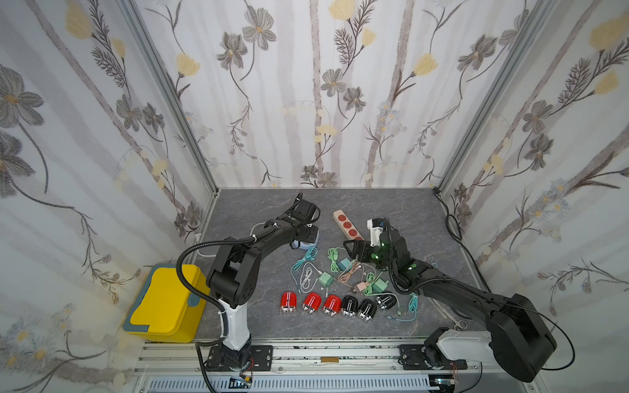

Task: Unplug the electric shaver
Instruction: Remove the plug from the socket.

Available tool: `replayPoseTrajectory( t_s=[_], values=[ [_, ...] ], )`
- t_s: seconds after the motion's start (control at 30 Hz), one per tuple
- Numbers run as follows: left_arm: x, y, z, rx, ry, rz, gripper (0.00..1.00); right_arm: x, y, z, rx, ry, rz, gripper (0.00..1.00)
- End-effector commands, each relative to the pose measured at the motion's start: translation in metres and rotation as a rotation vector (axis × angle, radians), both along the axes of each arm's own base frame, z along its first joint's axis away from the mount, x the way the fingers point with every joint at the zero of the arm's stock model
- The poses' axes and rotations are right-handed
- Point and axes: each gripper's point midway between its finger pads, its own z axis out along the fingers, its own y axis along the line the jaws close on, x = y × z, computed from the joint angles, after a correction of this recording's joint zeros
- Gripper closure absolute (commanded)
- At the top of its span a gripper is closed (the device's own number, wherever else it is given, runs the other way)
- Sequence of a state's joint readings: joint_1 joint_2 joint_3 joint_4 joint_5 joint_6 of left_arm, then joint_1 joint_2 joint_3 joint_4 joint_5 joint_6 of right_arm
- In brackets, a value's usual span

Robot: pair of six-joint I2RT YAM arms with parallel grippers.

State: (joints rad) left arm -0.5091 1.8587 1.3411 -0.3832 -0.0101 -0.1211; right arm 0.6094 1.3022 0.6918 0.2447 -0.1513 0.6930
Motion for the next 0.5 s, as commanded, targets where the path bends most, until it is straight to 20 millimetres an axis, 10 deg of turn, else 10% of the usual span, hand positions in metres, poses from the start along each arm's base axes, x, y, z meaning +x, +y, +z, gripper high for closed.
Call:
replayPoseTrajectory(
  t_s=[0.0, 0.47],
  values=[
    [0.005, -0.017, 0.029, -0.131, -0.083, -0.018, 0.79, -0.003, 0.022, 0.022, 0.179, 0.024, 0.091, 0.24],
    [-0.017, -0.017, 0.047, -0.356, -0.11, -0.039, 0.81, 0.027, 0.066, 0.015, 0.298, 0.094, 0.178, 0.51]
  ],
)
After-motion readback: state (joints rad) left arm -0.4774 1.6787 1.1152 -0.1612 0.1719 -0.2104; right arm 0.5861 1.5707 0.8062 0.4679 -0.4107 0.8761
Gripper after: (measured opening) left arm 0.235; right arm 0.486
